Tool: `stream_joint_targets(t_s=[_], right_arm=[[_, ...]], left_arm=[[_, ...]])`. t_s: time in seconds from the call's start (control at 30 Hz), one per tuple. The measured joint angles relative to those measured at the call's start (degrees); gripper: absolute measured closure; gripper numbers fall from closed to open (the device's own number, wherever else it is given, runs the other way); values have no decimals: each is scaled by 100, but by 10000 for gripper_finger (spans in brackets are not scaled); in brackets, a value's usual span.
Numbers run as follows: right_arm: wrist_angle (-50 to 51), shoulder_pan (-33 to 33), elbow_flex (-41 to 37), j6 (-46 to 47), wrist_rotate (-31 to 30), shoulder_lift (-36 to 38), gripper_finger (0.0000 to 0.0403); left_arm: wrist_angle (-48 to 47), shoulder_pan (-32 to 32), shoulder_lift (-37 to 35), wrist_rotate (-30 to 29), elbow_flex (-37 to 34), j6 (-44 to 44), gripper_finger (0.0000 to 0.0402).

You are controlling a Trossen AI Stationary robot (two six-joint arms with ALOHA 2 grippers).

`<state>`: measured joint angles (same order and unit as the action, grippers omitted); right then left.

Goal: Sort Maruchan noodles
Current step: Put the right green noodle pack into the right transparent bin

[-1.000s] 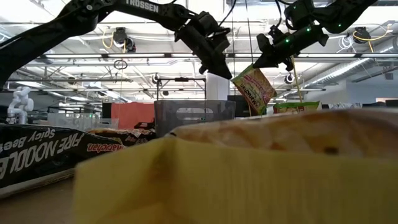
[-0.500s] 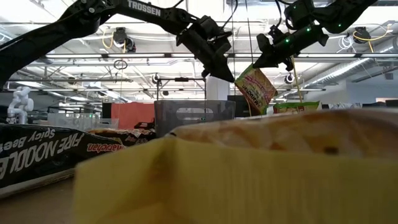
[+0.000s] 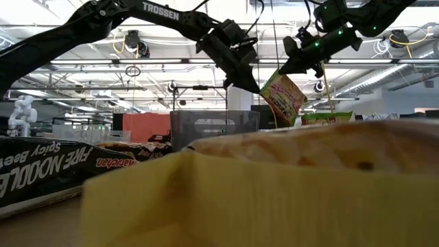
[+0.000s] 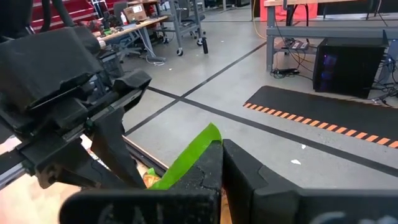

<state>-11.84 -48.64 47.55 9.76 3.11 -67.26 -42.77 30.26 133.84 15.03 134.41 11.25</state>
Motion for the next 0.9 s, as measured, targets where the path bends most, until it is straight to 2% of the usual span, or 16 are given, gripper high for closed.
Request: stream_joint_targets(t_s=[0.53, 0.9], right_arm=[[-1, -1, 2, 0, -2, 0, 403], [2, -2, 2, 0, -2, -1, 403]], left_arm=[[327, -126, 258, -12, -2, 153, 364], [362, -98, 256, -315, -2, 177, 364]])
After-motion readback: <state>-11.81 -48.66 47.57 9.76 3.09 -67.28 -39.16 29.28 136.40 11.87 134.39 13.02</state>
